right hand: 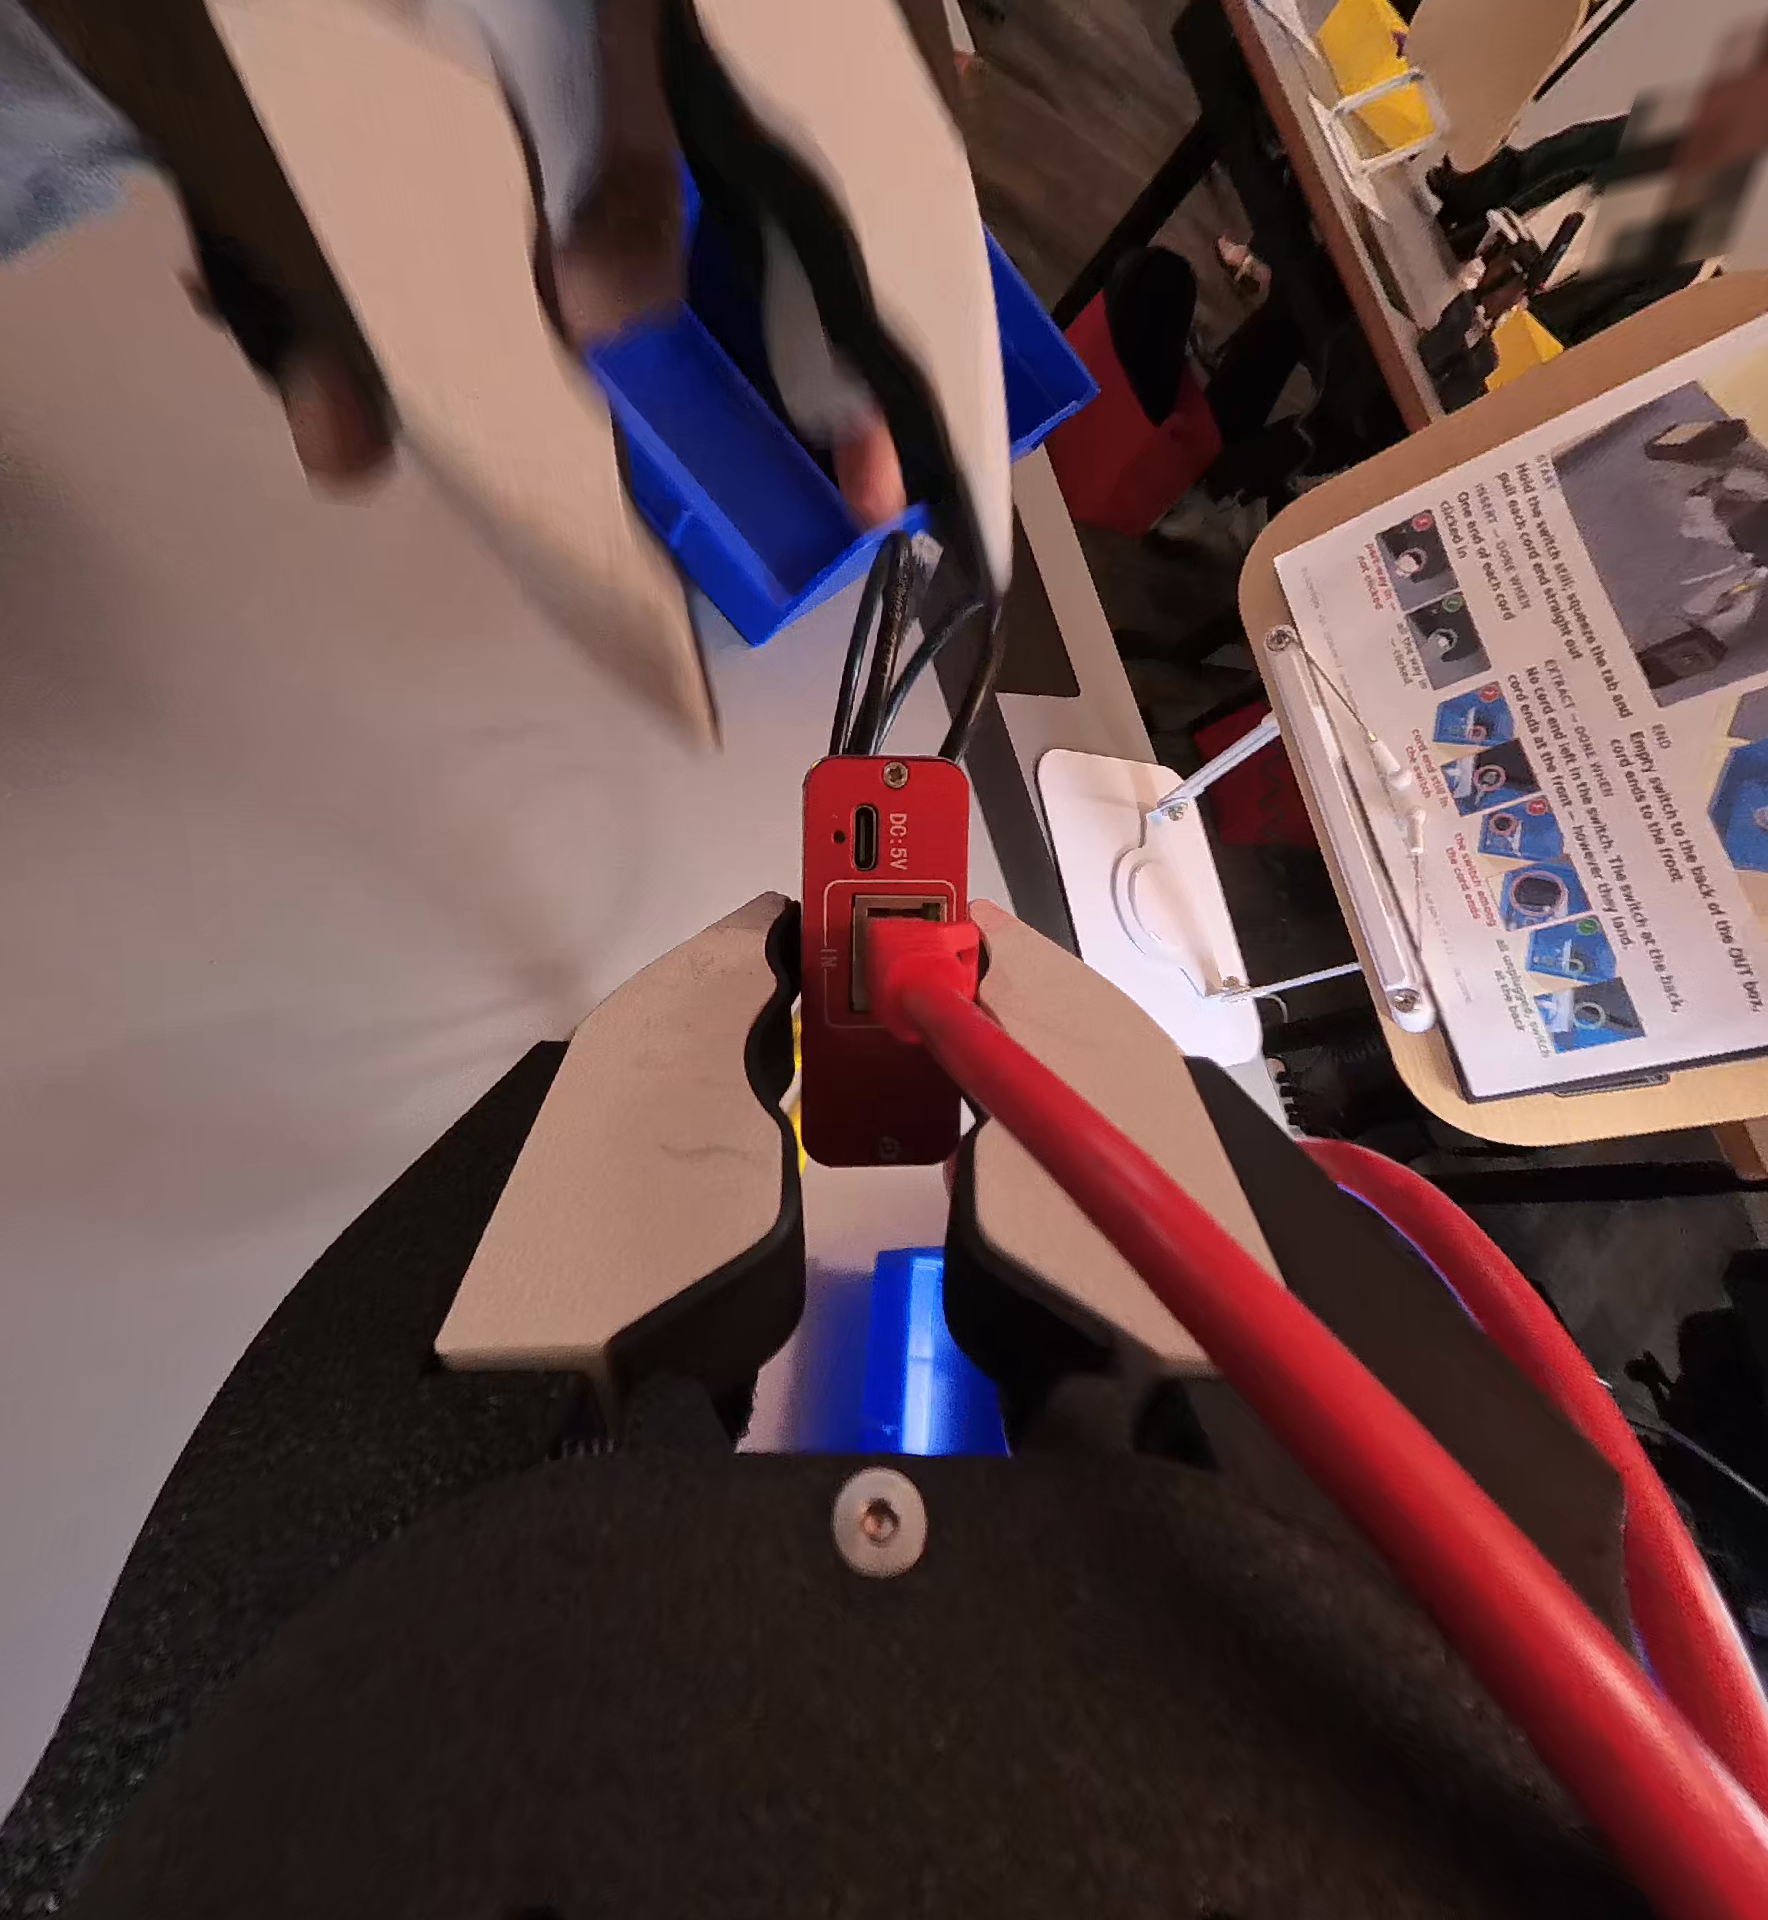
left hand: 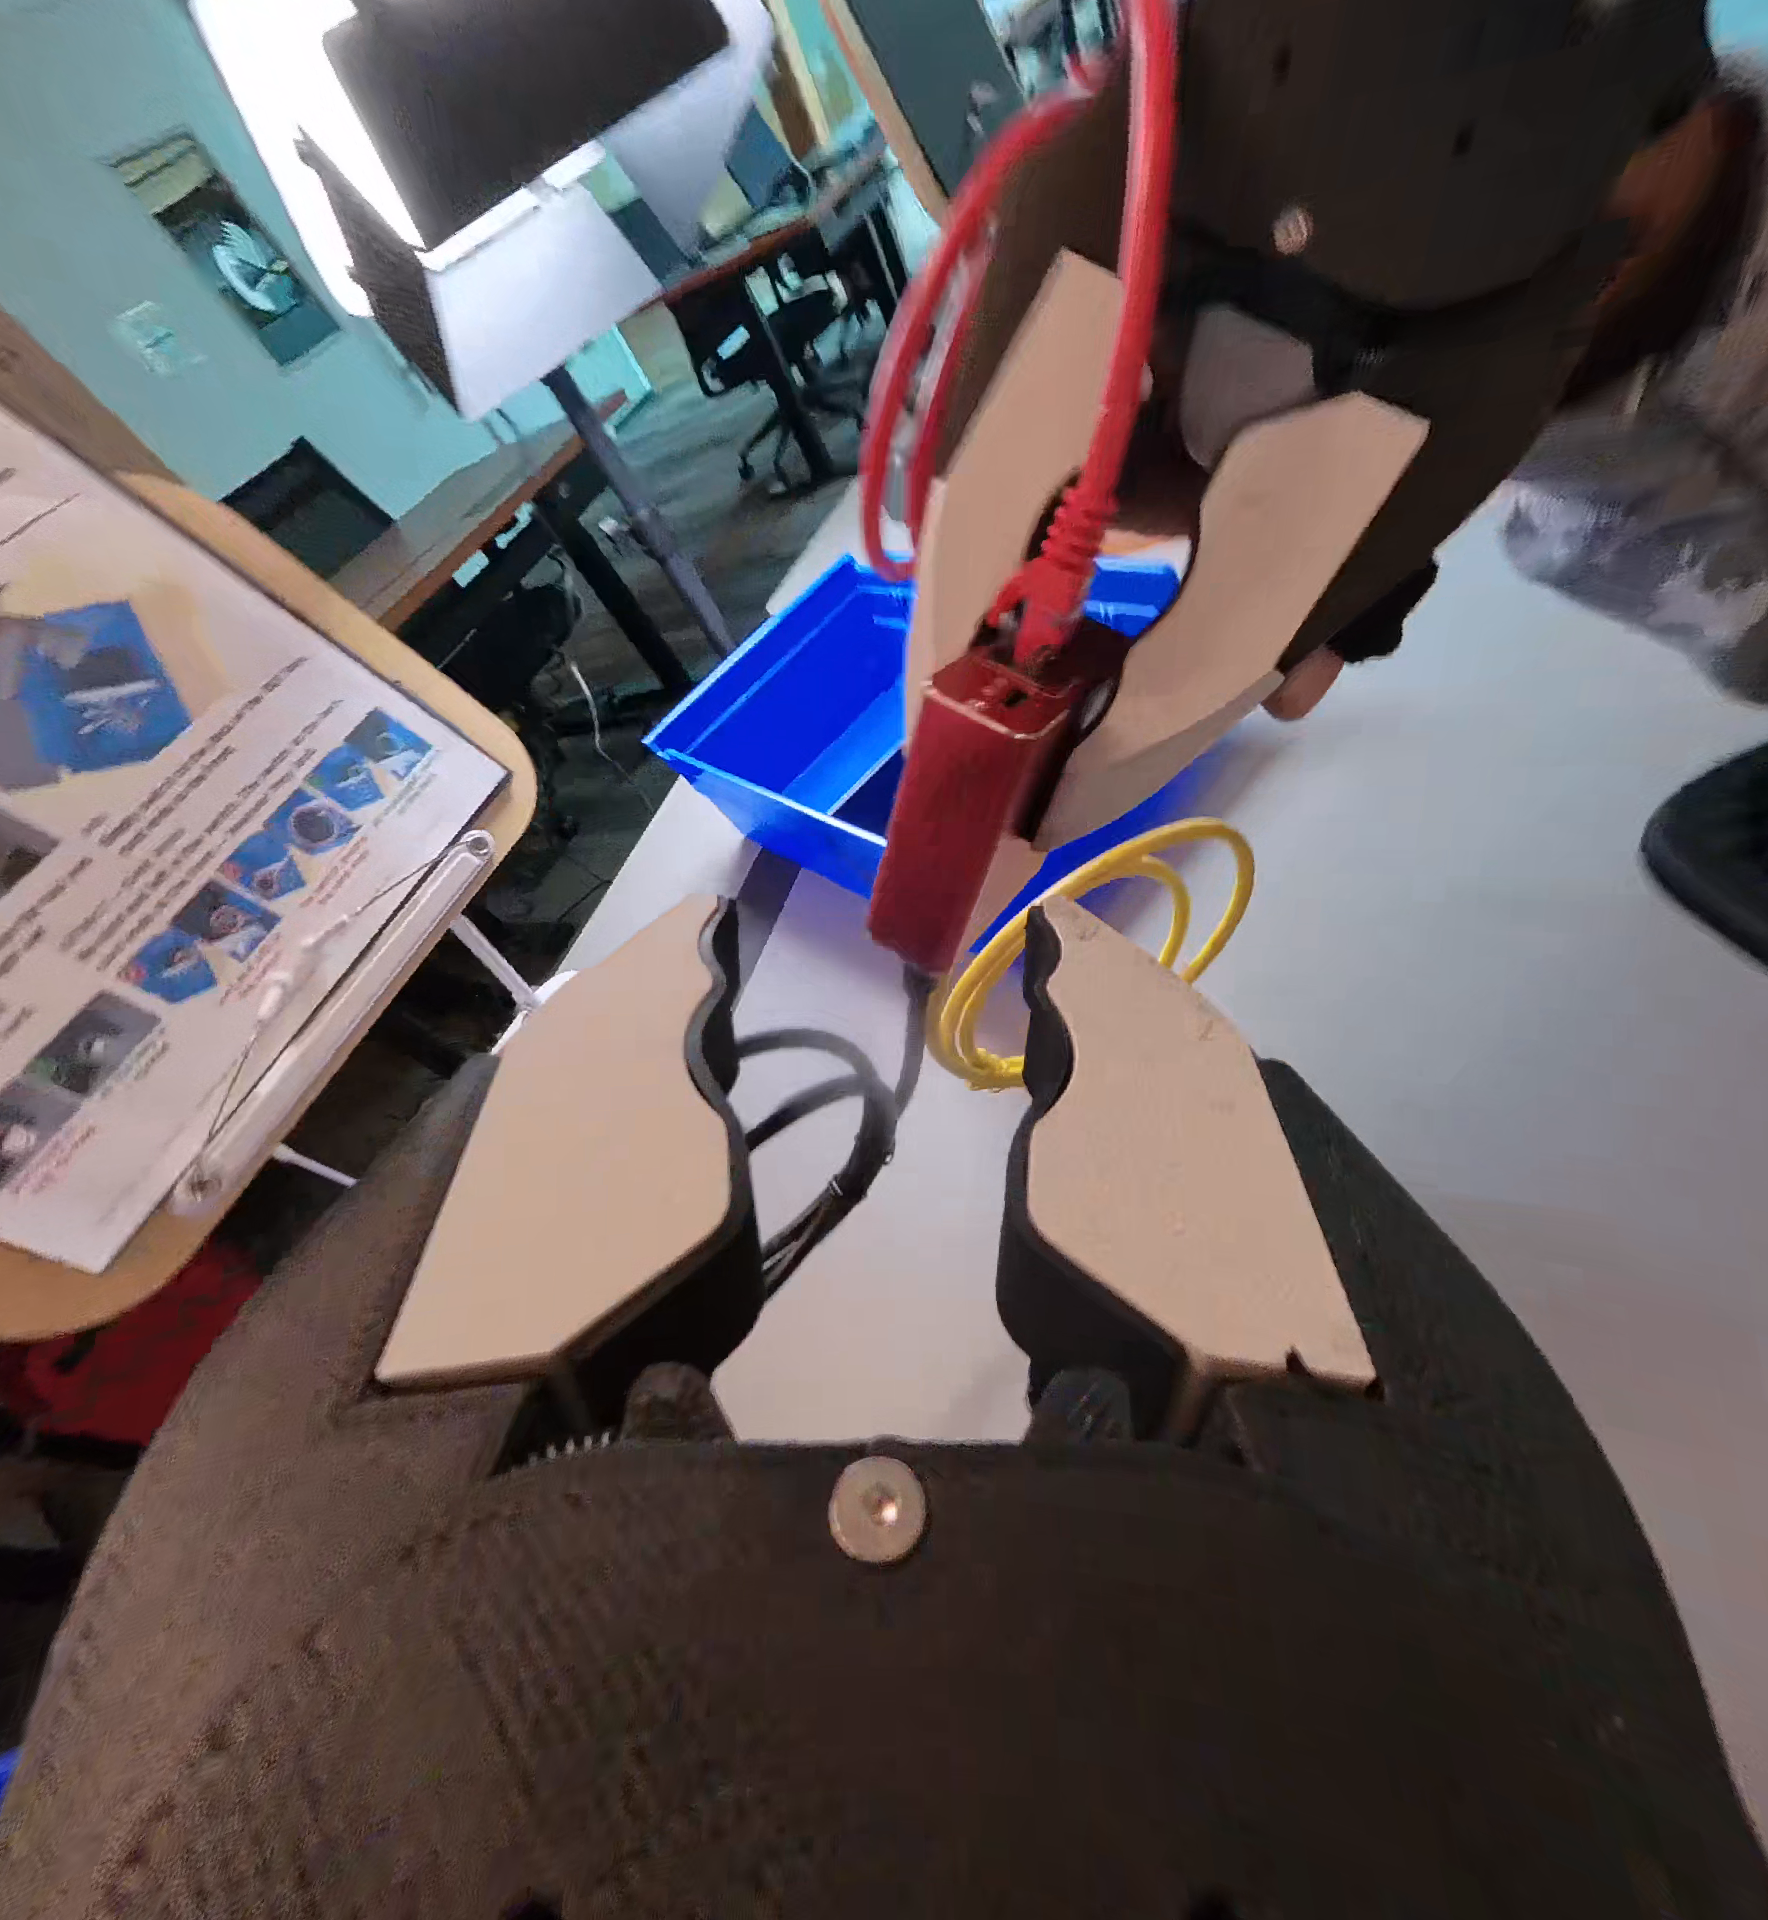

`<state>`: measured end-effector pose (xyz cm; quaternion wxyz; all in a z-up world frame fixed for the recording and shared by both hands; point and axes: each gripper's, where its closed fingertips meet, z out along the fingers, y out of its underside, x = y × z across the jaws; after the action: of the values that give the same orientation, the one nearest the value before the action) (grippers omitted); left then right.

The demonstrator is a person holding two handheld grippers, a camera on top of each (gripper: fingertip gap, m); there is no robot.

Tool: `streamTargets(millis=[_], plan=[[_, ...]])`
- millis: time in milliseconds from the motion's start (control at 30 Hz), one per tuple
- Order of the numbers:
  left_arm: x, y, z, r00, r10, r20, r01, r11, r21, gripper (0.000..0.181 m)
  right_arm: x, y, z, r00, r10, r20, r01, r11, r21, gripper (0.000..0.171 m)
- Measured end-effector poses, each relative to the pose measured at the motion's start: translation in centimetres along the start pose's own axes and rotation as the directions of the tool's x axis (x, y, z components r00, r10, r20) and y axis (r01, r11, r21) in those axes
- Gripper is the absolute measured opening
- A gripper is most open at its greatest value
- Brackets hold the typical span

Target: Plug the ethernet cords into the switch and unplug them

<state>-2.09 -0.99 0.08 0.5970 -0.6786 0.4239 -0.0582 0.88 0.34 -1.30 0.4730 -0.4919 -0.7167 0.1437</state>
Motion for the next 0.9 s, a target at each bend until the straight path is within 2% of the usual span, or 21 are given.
streamTargets(millis=[67, 133, 233, 333, 467, 600, 700, 900], plan=[[1.0, 0.9, 2.0, 0.997, 0.059, -0.045, -0.062, 0.996, -0.061, 0.057, -0.9, -0.2, 0.1, 0.998, 0.020, 0.053, -0.021, 1.000, 0.020, 0.027], [3.0, 1.7, 3.4, 0.986, 0.077, -0.146, -0.088, 0.994, -0.070, 0.056, -2.5, -0.5, 0.0, 0.988, 0.016, 0.150, -0.024, 0.998, 0.052, 0.026], [5.2, 2.2, 3.9, 0.968, 0.103, -0.229, -0.111, 0.994, -0.020, 0.031, -3.3, 0.1, -0.4, 0.980, 0.009, 0.198, -0.022, 0.998, 0.066, 0.027], [4.9, 1.9, 3.5, 0.971, 0.032, -0.238, -0.033, 0.999, 0.000, 0.028, -2.4, -0.6, -1.0, 0.972, 0.089, 0.216, -0.126, 0.978, 0.164, 0.032], [2.6, 1.7, 2.2, 0.973, -0.102, -0.208, 0.118, 0.991, 0.070, 0.027, 0.0, -2.4, -3.7, 0.937, 0.235, 0.260, -0.317, 0.885, 0.341, 0.038], [0.3, 0.6, 0.7, 0.936, -0.264, -0.234, 0.311, 0.930, 0.195, 0.027, 1.7, -1.6, -5.1, 0.946, 0.270, 0.177, -0.318, 0.877, 0.360, 0.040], [-0.2, 0.2, 0.4, 0.886, -0.366, -0.283, 0.432, 0.875, 0.219, 0.027, 2.3, -2.2, -5.7, 0.950, 0.278, 0.142, -0.312, 0.865, 0.393, 0.038], [2.7, -1.4, 1.4, 0.845, -0.343, -0.410, 0.468, 0.845, 0.259, 0.027, 0.4, -2.0, -2.4, 0.939, 0.268, 0.216, -0.328, 0.887, 0.324, 0.040]])
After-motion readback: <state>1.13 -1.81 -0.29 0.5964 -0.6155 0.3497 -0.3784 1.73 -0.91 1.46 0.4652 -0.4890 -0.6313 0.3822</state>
